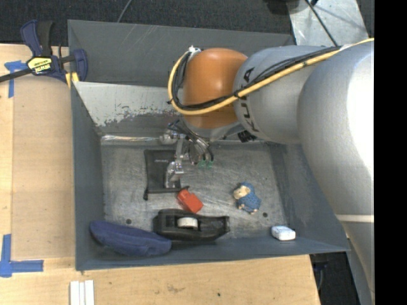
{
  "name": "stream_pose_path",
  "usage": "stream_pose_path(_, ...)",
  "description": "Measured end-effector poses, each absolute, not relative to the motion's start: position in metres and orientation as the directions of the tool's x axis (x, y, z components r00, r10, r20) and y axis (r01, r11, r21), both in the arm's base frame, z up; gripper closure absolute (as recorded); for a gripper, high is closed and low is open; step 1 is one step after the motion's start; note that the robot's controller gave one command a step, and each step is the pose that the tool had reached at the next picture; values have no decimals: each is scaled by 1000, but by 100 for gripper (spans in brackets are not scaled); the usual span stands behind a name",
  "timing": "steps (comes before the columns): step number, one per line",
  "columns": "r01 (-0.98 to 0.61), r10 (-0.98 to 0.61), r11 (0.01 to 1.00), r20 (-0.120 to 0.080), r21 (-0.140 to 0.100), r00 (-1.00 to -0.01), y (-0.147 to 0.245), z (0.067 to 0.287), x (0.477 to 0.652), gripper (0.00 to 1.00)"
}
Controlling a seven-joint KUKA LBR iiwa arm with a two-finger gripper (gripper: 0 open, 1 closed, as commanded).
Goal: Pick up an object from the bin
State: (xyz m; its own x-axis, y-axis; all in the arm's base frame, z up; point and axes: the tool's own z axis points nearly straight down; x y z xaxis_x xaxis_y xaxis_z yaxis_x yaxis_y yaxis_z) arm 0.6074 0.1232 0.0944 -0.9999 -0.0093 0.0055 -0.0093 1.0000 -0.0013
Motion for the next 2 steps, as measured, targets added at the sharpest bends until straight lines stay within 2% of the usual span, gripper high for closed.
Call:
stream_pose_path(1,-8,-8,1000,-3,1,-1000,124,100,610,100)
stream_pose_path(2,-8,-8,1000,-3,1,-1000,124,100,610,0)
